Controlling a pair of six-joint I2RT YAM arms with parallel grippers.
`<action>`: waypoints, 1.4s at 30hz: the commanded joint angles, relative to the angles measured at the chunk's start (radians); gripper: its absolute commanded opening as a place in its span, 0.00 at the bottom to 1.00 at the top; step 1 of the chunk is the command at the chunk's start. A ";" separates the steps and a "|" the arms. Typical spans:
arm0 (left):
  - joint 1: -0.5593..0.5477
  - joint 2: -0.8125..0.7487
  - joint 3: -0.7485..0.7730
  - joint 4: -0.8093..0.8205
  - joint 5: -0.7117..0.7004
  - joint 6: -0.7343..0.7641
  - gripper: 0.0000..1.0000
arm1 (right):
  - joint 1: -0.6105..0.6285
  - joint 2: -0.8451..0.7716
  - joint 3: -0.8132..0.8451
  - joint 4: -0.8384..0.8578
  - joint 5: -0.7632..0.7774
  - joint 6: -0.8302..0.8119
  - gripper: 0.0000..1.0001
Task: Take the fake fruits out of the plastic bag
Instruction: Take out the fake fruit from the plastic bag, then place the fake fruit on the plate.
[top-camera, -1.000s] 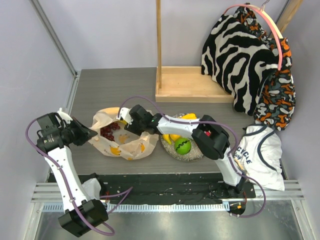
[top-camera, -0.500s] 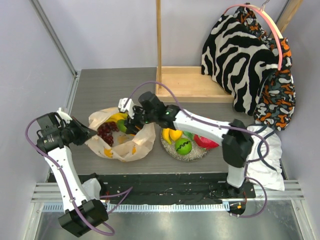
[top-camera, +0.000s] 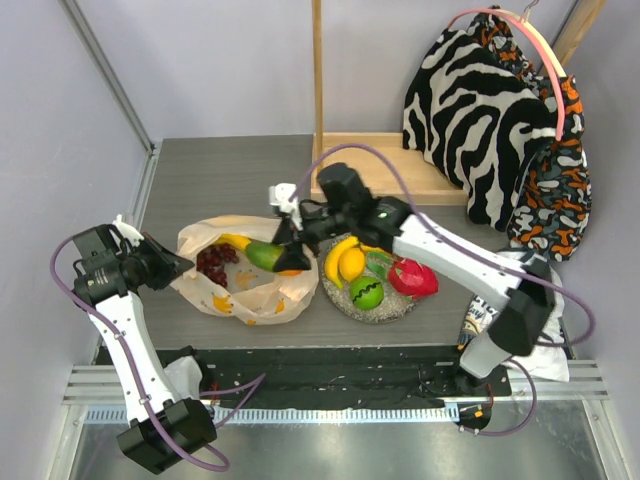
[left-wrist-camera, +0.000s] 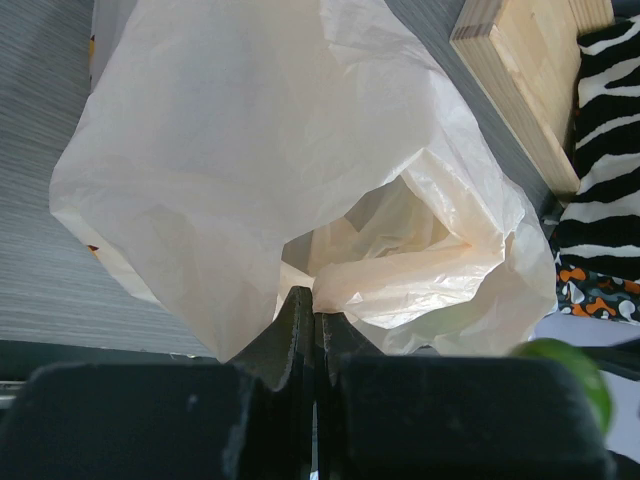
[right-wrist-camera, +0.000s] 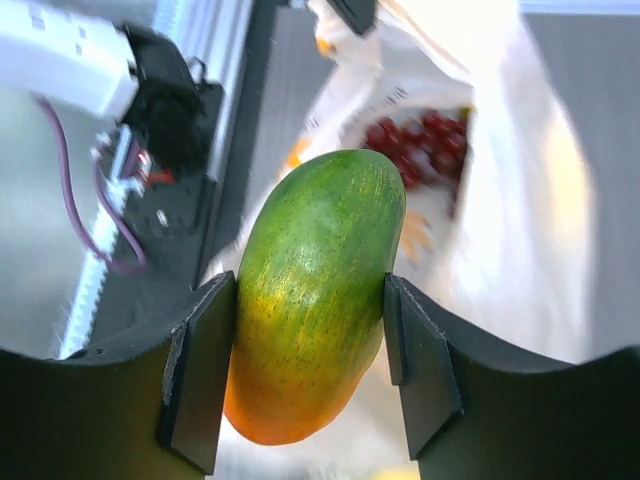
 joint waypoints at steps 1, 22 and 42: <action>0.002 -0.010 0.005 0.031 0.023 -0.004 0.00 | -0.093 -0.276 -0.009 -0.296 0.026 -0.326 0.43; 0.010 -0.010 -0.001 0.034 0.009 -0.011 0.00 | -0.164 -0.741 -0.778 -0.693 0.339 -1.377 0.45; 0.022 0.002 -0.009 0.031 0.014 -0.017 0.00 | -0.302 -0.644 -0.864 -0.532 0.322 -1.473 0.51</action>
